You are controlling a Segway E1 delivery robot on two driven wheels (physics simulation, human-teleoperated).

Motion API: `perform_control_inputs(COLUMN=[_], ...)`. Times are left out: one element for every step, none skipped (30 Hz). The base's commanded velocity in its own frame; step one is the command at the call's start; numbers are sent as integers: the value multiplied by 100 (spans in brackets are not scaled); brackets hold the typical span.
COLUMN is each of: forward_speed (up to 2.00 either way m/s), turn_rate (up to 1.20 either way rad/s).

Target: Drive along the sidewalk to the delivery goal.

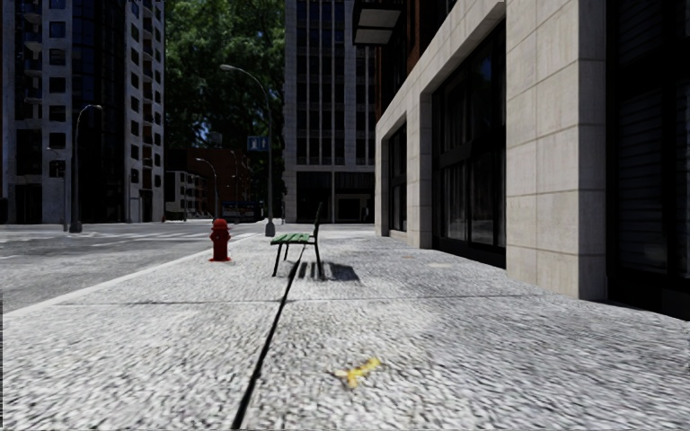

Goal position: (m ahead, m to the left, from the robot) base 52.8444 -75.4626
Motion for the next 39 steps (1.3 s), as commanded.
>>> perform_control_inputs(forward_speed=[200,200,200,200,200,200,200,200,200,200,200,200,200,200,200,200,200,200,200,200,200,200,200,200,200,200,200,200,200,200,200,200,200,200,200,200,200,200,200], turn_rate=[-63,-63,-63,-63,-63,-63,-61,-61,-58,-50,-35,0,0,0,0,0,0,0,0,0,0,0,0,0,0,0,0,0,0,0,0,0,0,0,7,12,17,17,19])
